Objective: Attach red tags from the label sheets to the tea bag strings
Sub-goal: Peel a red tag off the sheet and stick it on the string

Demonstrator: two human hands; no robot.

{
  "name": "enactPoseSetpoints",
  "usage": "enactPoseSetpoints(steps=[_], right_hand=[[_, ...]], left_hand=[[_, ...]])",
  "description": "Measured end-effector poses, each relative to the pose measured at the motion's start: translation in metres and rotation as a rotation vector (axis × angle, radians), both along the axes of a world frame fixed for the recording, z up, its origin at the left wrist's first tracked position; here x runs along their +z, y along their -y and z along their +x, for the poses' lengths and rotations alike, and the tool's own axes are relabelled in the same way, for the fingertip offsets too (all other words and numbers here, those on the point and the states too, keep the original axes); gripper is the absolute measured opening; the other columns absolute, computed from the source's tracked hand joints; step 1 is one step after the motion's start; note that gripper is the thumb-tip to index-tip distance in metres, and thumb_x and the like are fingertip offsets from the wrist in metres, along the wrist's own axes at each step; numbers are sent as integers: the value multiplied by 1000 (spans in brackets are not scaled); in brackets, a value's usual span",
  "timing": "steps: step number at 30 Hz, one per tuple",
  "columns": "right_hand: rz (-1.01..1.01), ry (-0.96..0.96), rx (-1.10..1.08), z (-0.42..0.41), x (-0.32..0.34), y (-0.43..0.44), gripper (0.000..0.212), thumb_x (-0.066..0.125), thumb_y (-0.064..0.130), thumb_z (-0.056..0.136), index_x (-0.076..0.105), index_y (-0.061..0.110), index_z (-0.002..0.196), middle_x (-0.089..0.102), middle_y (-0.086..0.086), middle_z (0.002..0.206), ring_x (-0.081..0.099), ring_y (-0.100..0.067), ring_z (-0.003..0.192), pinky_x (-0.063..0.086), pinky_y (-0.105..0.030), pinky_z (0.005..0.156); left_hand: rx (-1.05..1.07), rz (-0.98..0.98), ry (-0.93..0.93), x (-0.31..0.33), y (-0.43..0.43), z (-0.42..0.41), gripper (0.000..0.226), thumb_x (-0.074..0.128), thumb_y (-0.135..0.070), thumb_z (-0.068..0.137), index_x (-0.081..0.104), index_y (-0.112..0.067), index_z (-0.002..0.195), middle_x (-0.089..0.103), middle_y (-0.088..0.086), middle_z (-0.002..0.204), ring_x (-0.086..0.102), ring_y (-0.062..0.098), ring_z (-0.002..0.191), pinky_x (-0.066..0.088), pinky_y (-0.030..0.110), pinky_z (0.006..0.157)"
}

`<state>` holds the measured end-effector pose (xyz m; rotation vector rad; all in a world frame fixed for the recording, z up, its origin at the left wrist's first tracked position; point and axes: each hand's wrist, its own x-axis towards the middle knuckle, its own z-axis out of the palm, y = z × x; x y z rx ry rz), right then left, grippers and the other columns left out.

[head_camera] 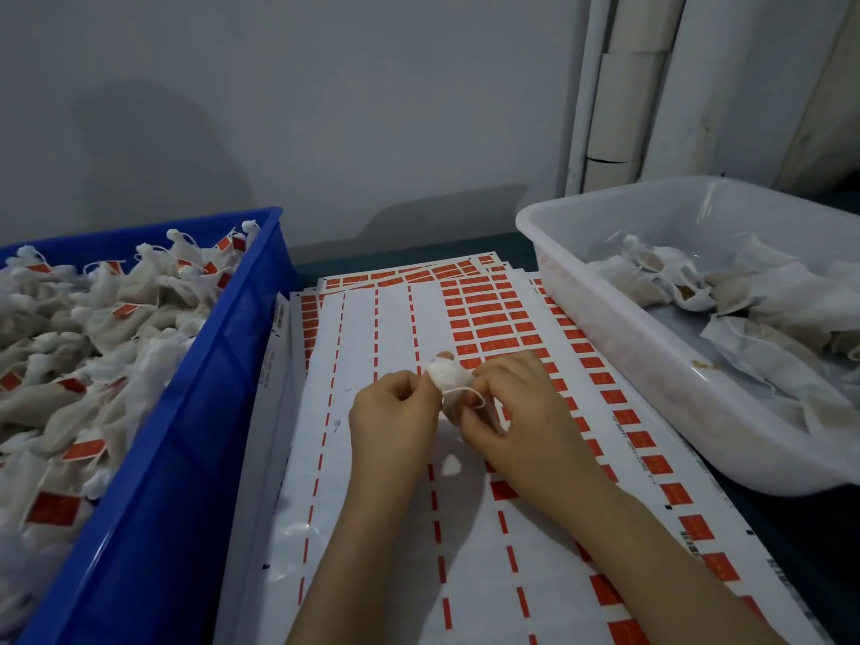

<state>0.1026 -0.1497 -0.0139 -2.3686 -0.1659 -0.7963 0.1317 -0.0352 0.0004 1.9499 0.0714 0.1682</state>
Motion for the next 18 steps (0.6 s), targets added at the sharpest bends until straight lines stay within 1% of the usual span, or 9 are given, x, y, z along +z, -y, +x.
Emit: enactPoseSetpoints(steps=[2,4,6,8,10,12,15,18], right_hand=[[-35,34,-26,1,-2,-1,11,67,20,76,63,11,80,64,-4,84,44,-8,78,29,-9,76],[-72,48,-35,2,-4,-2,13,66,23,76,63,12,82,64,-2,85,44,-7,81,30,-11,77],[-111,65,-50,2,-5,-2,14,67,24,76,63,12,83,64,-2,85,48,-9,79,34,-14,77],[-133,84,-67,2,-5,-1,15,67,25,75,64,12,83,65,-2,84,56,-14,77,38,-18,76],[-141,95,-69,1,-4,0,16,64,27,75,65,13,83,66,-1,84,59,-15,77,38,-18,76],[-143,85,-37,-1,-4,0,14,62,27,76,66,15,82,66,0,85,59,-14,78,36,-15,79],[-104,39,41,-2,-5,-3,14,59,29,80,66,17,83,66,3,90,57,-12,84,34,-13,83],[-40,28,78,-3,-3,-4,14,58,29,82,65,18,86,65,3,94,53,-8,88,34,-11,84]], left_hand=[[2,-54,-80,0,1,2,27,54,-22,93,58,-21,66,56,-5,65,51,11,60,33,7,46],[4,-101,-144,0,2,3,19,55,-28,94,60,-22,77,58,-7,71,53,12,65,35,10,47],[-5,-153,-178,-1,1,4,14,57,-32,92,60,-23,81,59,-7,75,57,14,70,42,16,54],[-17,-205,-226,-1,0,3,13,60,-34,90,60,-22,86,62,-3,80,61,18,76,49,23,61],[-10,-237,-249,1,0,1,14,62,-35,88,62,-21,88,64,-2,83,63,19,77,48,23,59],[-5,-329,-255,3,-2,1,14,64,-36,86,66,-22,88,65,-5,82,63,18,78,46,23,55],[-88,-511,-272,9,-2,-2,13,63,-33,85,69,-23,92,67,-8,93,63,17,88,50,28,65],[-128,-505,-210,10,-1,-5,23,60,-31,87,71,-19,103,68,-6,106,61,18,100,52,33,82]])
